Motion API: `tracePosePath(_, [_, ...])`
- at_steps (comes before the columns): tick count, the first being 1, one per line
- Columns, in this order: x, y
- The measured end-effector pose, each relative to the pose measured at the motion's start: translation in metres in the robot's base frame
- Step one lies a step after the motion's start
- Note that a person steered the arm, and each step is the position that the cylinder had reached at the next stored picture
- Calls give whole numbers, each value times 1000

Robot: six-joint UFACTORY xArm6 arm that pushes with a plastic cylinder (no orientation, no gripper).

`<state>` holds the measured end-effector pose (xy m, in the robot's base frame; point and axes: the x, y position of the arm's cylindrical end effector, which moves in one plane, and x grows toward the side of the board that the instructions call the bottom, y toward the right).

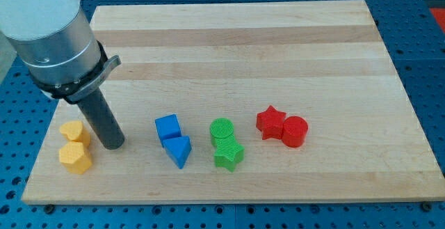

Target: Adjust the cube at the top of triangle

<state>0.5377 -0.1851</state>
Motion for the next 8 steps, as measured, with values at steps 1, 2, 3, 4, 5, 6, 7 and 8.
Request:
tracePosePath(1, [10, 0])
tracePosePath(2, [17, 0])
tracePosePath(3, [22, 0])
tracePosePath(4, [25, 0])
tracePosePath(5, [26, 0])
tracePosePath(6, [26, 2])
tracePosePath(7, [26, 45])
tracePosePath(8, [26, 58])
